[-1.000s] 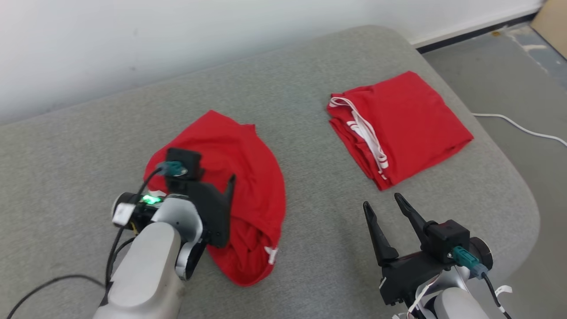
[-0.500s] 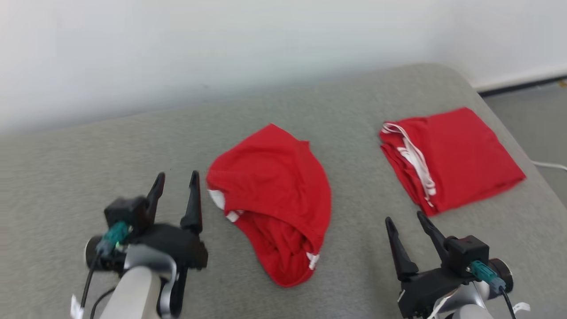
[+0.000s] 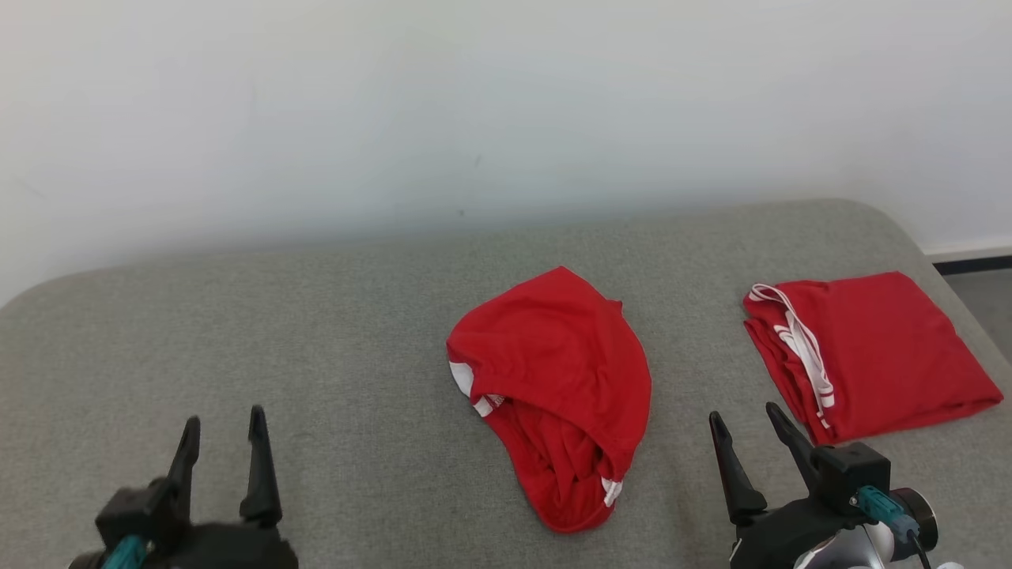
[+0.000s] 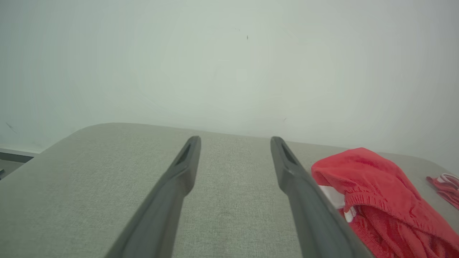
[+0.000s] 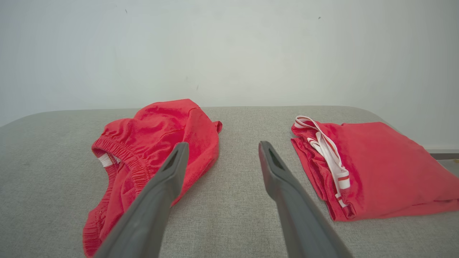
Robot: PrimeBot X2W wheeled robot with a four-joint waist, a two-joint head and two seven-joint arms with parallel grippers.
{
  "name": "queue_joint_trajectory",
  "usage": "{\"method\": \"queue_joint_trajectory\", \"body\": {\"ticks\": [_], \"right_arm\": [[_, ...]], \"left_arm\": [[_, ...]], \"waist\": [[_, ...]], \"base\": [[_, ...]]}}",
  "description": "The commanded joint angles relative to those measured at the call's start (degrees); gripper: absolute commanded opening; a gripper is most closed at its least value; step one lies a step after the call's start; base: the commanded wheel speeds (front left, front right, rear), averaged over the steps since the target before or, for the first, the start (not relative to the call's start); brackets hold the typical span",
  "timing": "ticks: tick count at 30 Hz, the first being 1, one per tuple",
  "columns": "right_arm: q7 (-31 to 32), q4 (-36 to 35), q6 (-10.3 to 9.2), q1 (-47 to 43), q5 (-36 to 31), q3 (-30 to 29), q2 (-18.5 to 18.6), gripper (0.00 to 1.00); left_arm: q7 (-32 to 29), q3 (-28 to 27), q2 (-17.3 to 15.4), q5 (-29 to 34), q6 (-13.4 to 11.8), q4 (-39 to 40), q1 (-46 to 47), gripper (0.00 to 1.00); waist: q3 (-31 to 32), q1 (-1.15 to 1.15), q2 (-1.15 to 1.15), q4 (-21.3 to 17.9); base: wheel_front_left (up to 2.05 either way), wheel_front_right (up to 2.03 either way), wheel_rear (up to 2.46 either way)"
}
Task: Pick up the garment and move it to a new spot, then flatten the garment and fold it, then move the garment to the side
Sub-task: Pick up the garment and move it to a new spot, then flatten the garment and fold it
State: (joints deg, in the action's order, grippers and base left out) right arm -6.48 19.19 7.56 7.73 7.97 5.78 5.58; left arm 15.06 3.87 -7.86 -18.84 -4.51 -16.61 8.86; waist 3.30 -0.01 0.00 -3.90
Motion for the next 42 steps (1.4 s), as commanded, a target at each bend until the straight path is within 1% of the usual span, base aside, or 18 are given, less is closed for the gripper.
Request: {"method": "queue_joint_trajectory", "body": {"ticks": [1, 9, 13, 22, 36, 42], "right_arm": [[0.2, -0.1, -0.16, -0.9, 0.0, -0.2, 0.3, 1.0], [0.0, 0.1, -0.16, -1.6, 0.7, -0.4, -0.2, 1.0], [0.3, 0.2, -0.16, -2.0, 0.8, -0.1, -0.4, 1.0], [-0.1, 0.8, -0.17, -1.6, 1.0, -0.1, -0.7, 1.0], [-0.6, 1.4, -0.17, -1.6, 1.0, -0.2, -1.3, 1.0], [-0.4, 1.1, -0.17, -1.7, 0.6, -0.4, -1.5, 1.0]], "left_arm": [[0.1, -0.4, -0.2, 1.1, 0.1, 1.0, -2.3, 1.0], [0.1, -3.2, 0.4, 2.5, -0.4, 5.4, -10.2, 1.0], [0.1, -3.4, 0.0, 2.3, 0.4, 5.1, -12.3, 1.0], [0.1, -4.2, -0.4, 1.4, 1.4, 5.9, -12.9, 1.0], [0.1, -5.3, 0.8, 2.2, 1.1, 6.6, -15.1, 1.0], [0.1, -5.3, 0.9, 2.4, 1.6, 6.5, -14.6, 1.0]], "waist": [[1.3, 0.01, 0.0, 1.2], [1.9, 0.01, 0.0, 1.7], [1.9, 0.01, 0.0, 1.9], [1.5, 0.01, 0.0, 2.2], [1.8, 0.01, 0.0, 1.5], [1.7, 0.01, 0.0, 1.6]], "base": [[0.0, 0.0, 0.0], [0.0, 0.0, 0.0], [0.0, 0.0, 0.0], [0.0, 0.0, 0.0], [0.0, 0.0, 0.0], [0.0, 0.0, 0.0]]}}
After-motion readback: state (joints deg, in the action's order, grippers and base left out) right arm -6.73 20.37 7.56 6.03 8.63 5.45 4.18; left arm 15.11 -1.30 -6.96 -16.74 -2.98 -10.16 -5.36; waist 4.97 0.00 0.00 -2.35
